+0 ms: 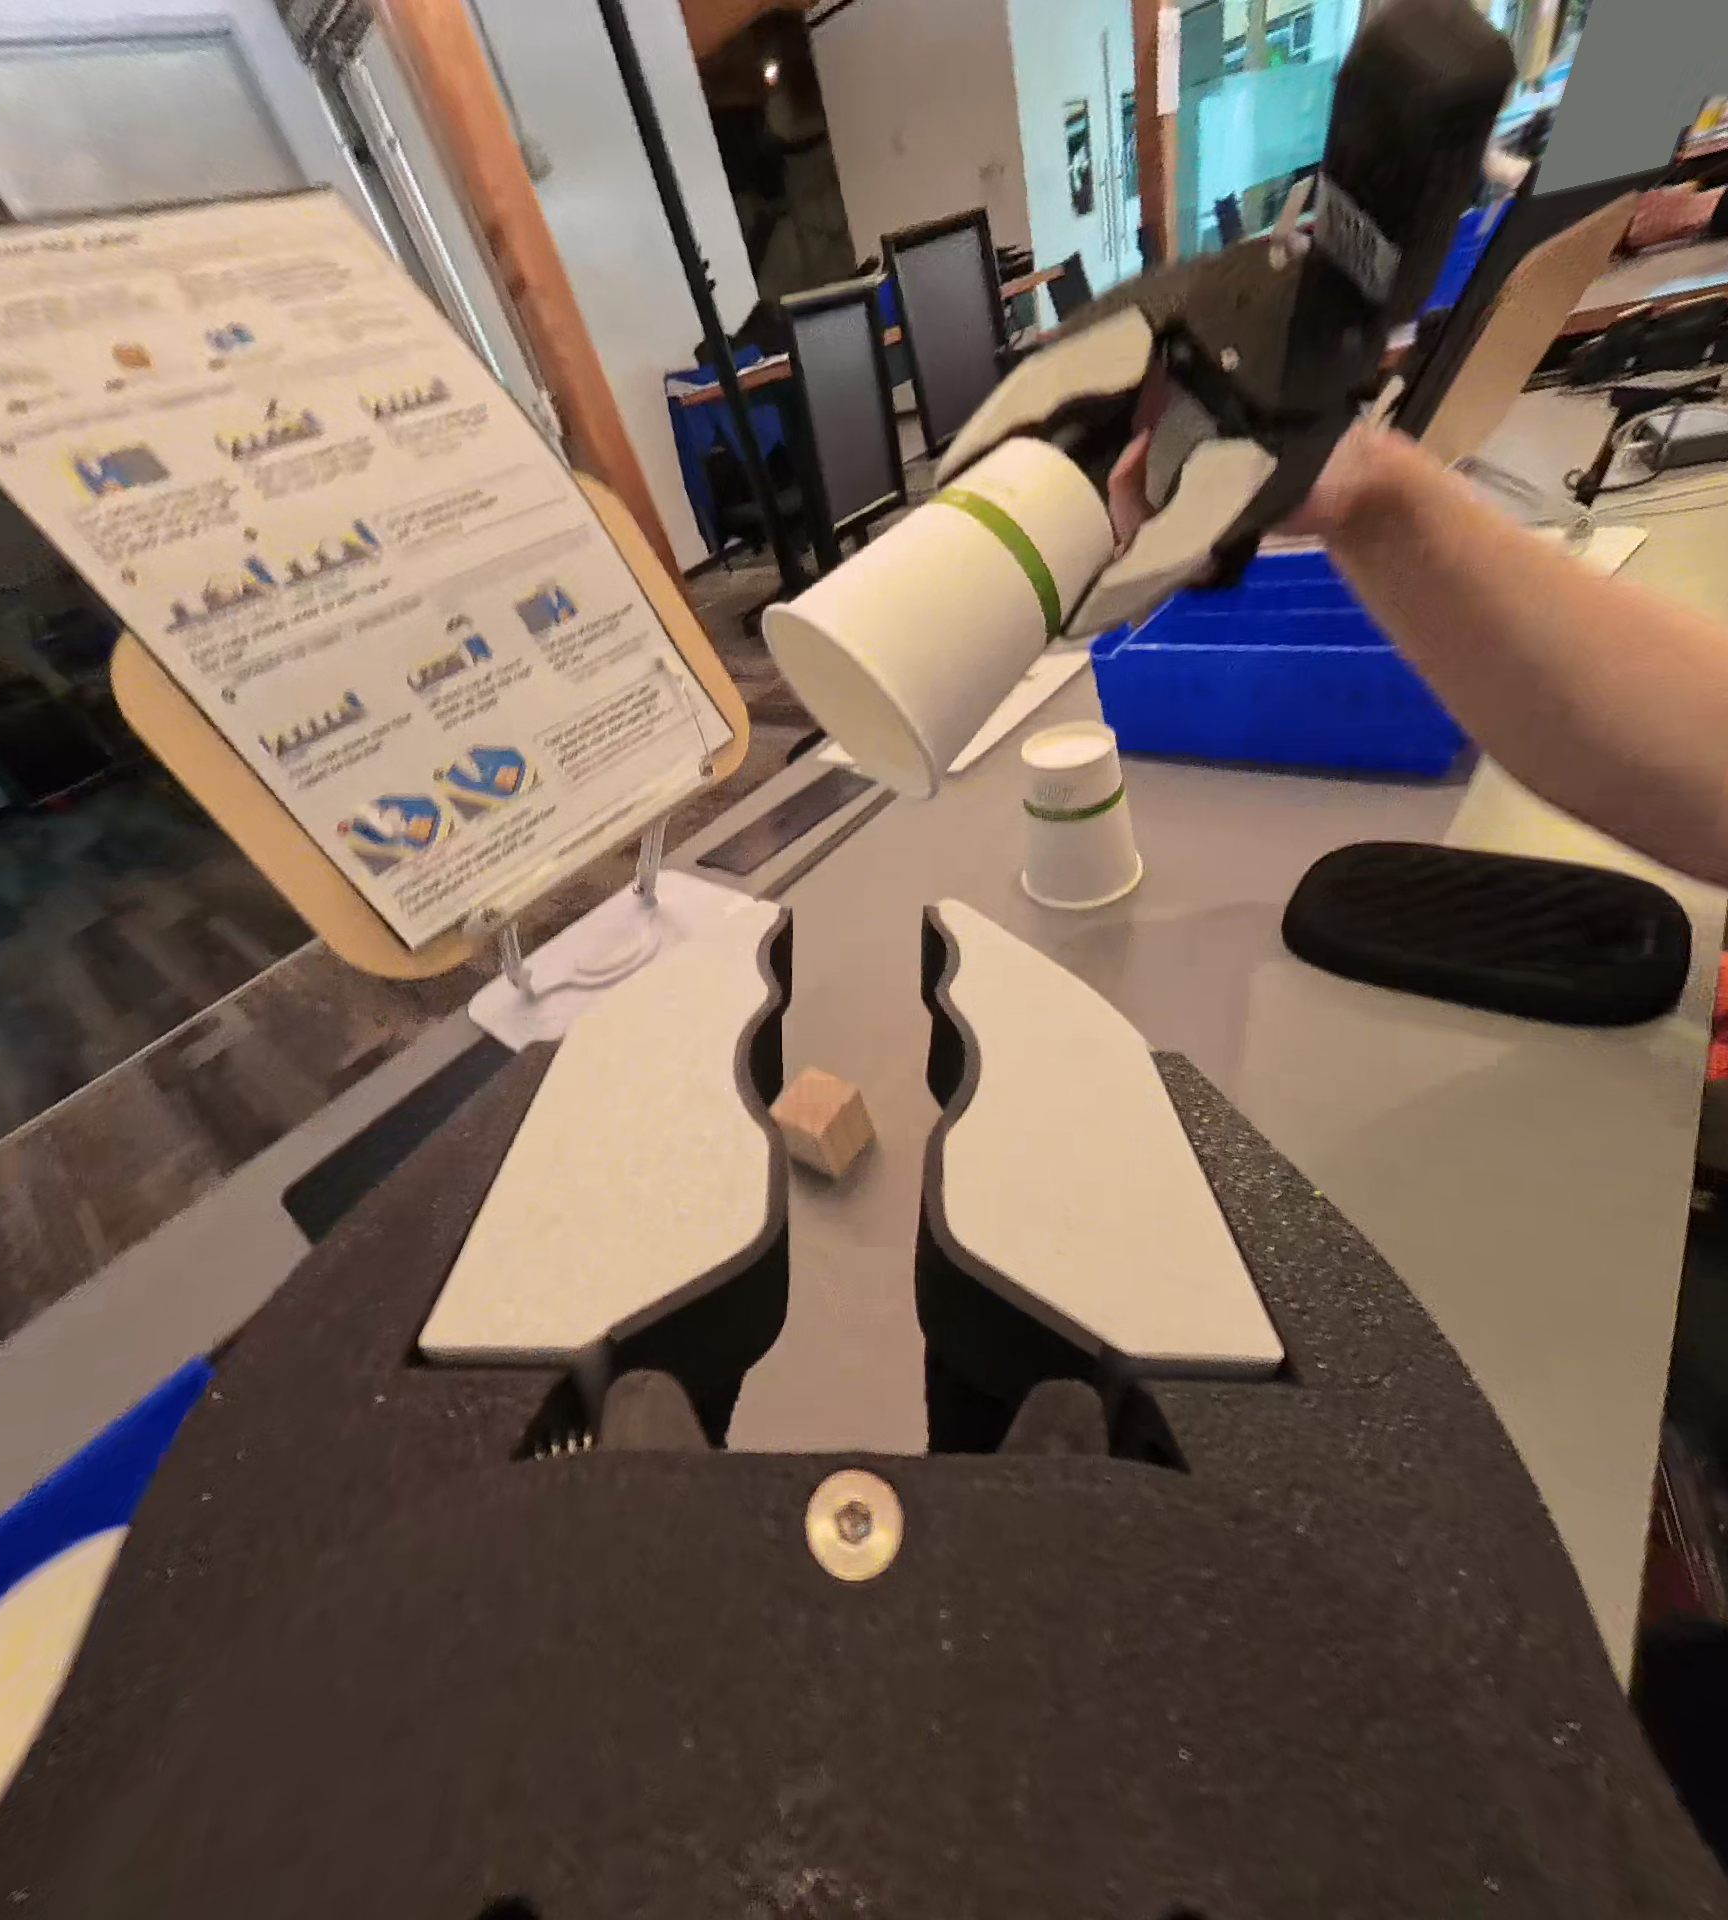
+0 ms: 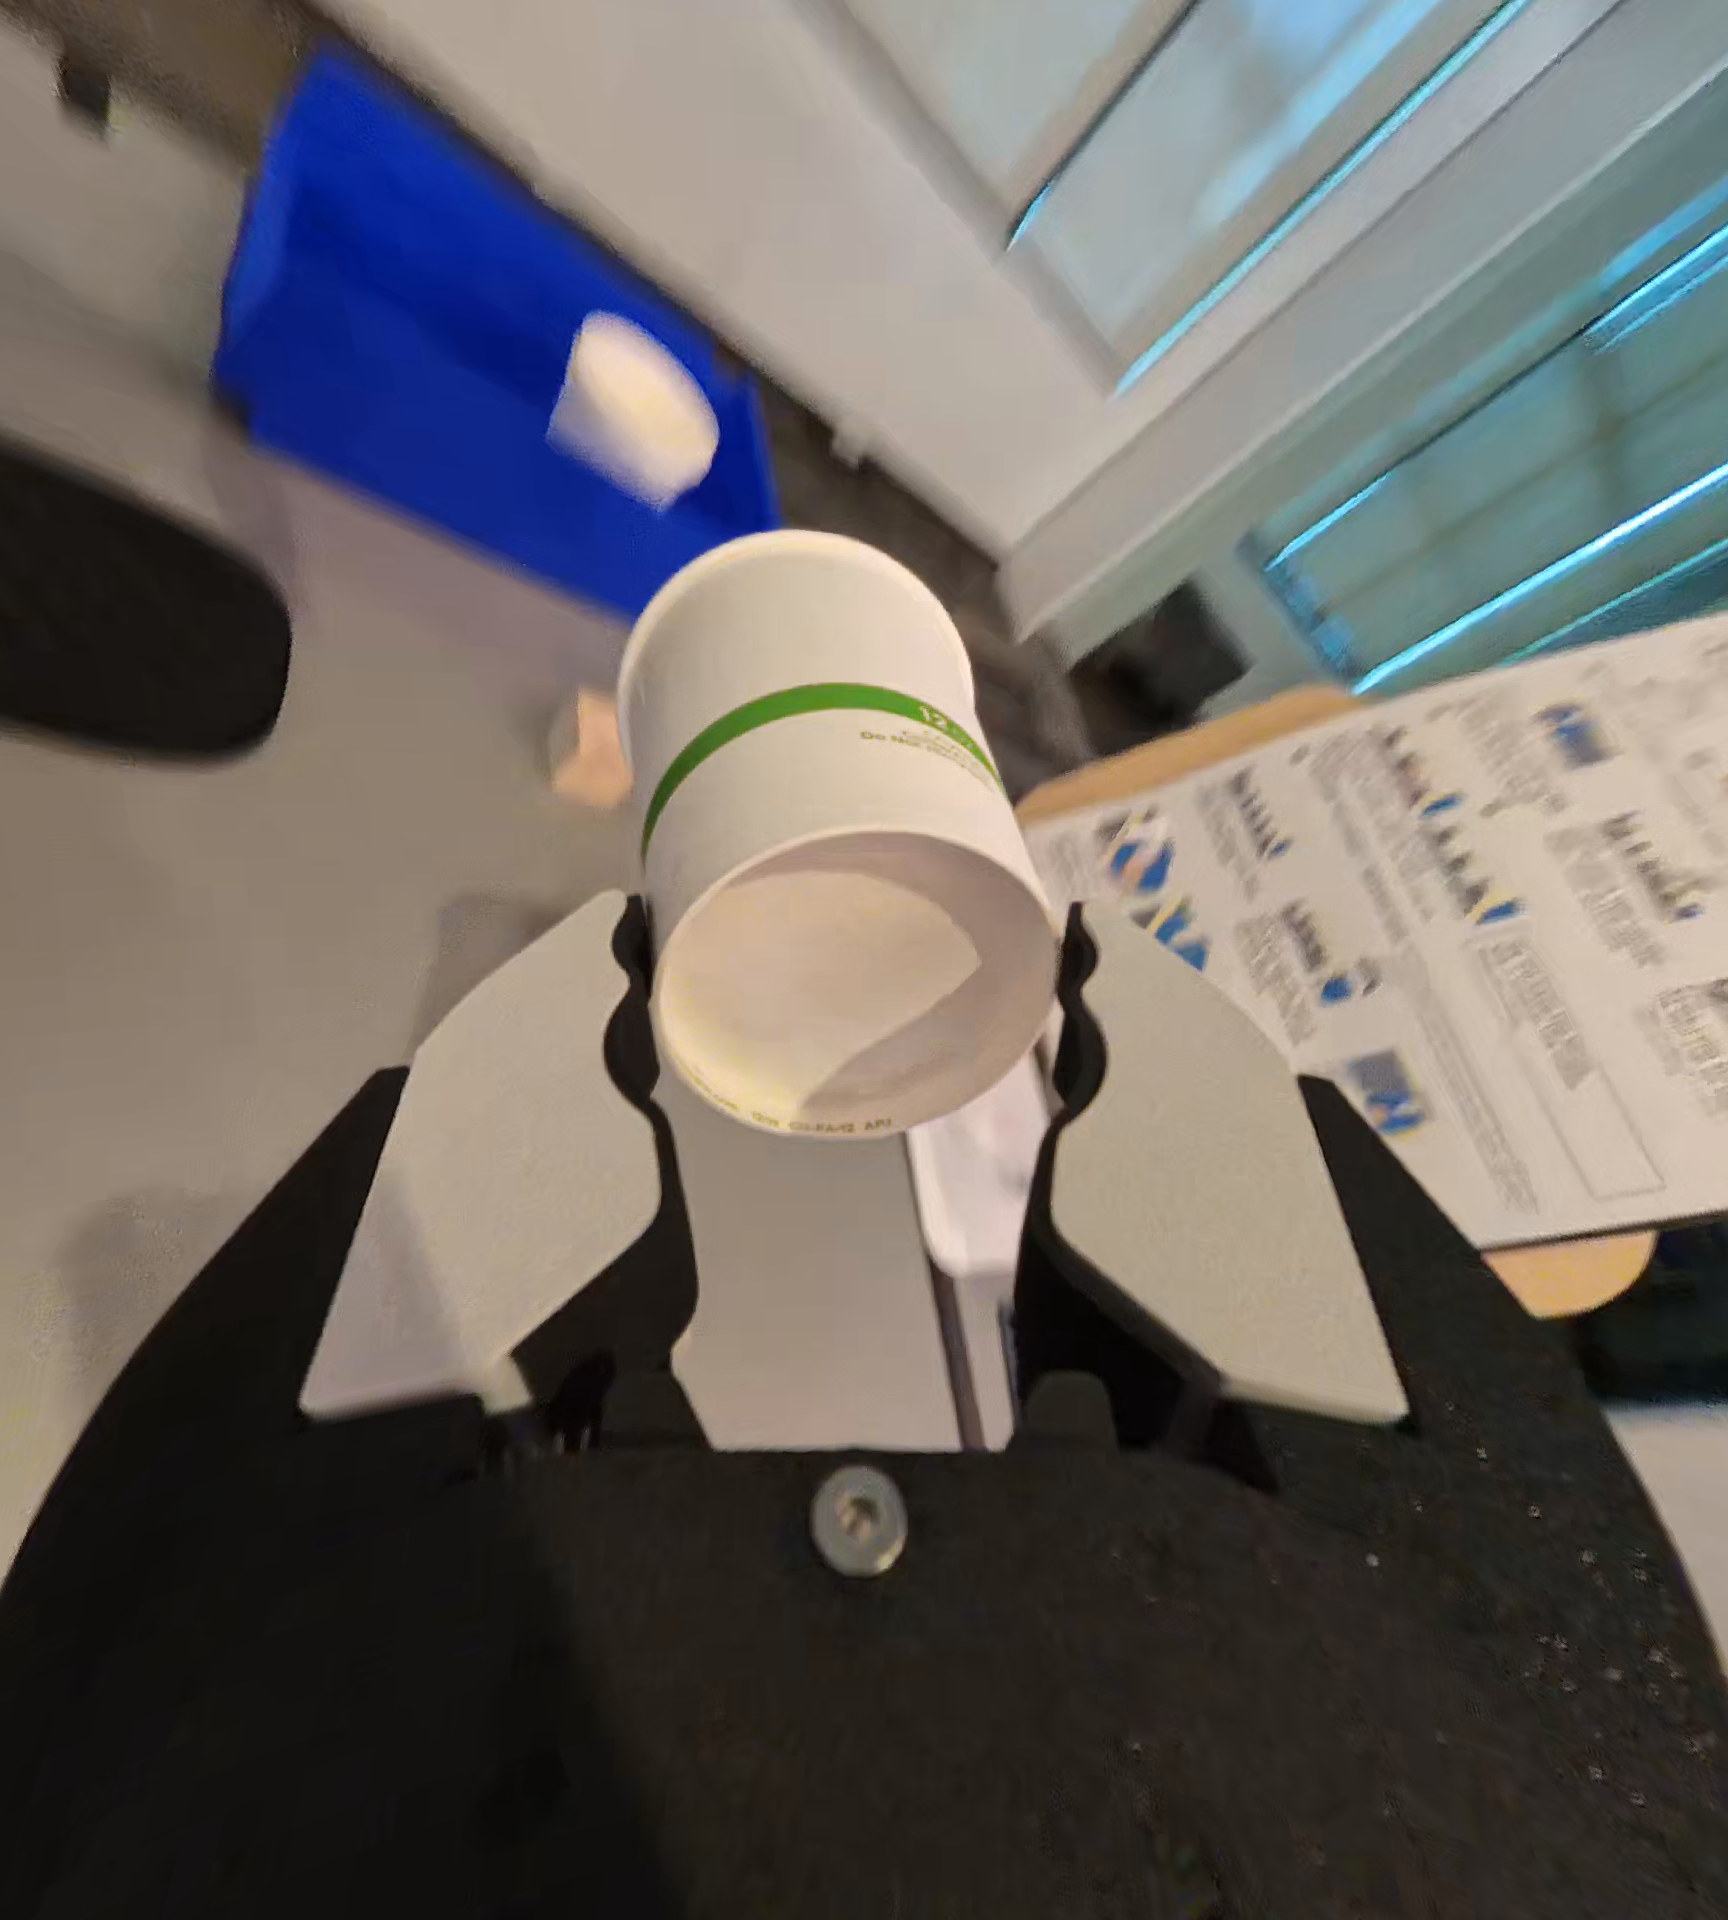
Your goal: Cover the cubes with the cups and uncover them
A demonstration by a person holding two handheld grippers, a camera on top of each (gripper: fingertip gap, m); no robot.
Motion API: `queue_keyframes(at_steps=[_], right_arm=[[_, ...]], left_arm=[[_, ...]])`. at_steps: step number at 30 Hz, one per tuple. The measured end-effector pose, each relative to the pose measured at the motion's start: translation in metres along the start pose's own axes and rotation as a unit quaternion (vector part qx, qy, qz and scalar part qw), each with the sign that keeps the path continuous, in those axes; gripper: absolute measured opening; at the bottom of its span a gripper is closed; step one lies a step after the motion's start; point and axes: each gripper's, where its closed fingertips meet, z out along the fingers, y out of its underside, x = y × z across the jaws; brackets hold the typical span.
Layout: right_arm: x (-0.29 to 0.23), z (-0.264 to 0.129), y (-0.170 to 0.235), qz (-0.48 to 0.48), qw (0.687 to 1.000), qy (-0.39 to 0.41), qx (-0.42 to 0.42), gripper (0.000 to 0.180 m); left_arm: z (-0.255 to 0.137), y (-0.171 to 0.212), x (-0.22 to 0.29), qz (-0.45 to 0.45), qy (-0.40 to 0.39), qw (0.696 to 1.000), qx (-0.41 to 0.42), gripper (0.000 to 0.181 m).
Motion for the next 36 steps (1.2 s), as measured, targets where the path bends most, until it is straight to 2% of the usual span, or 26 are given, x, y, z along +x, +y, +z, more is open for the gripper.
queue_keyframes(at_steps=[1, 3, 6, 11, 17, 22, 36], right_arm=[[-0.002, 0.001, 0.011, -0.005, 0.998, -0.033, -0.054, 0.075], [-0.006, 0.004, 0.033, -0.020, 0.983, -0.089, -0.157, 0.075], [-0.014, 0.005, 0.071, -0.054, 0.936, -0.166, -0.306, 0.075], [-0.033, 0.017, 0.120, -0.047, 0.866, -0.253, -0.430, 0.075], [-0.043, 0.040, 0.164, -0.045, 0.832, -0.283, -0.474, 0.075], [-0.052, 0.056, 0.178, -0.013, 0.830, -0.306, -0.466, 0.075], [-0.060, 0.071, 0.201, -0.031, 0.816, -0.323, -0.478, 0.075]], left_arm=[[-0.004, 0.010, 0.003, -0.007, -0.001, 1.000, -0.005, 0.023], [-0.009, 0.028, 0.009, -0.018, 0.001, 1.000, -0.011, 0.022], [-0.013, 0.045, 0.016, -0.029, 0.004, 1.000, -0.012, 0.022], [-0.017, 0.058, 0.027, -0.054, 0.023, 0.998, -0.008, 0.022], [-0.030, 0.063, 0.034, -0.052, 0.031, 0.998, -0.017, 0.021], [-0.037, 0.064, 0.033, -0.053, 0.025, 0.998, -0.016, 0.021], [-0.033, 0.070, 0.037, -0.061, 0.038, 0.997, -0.021, 0.019]])
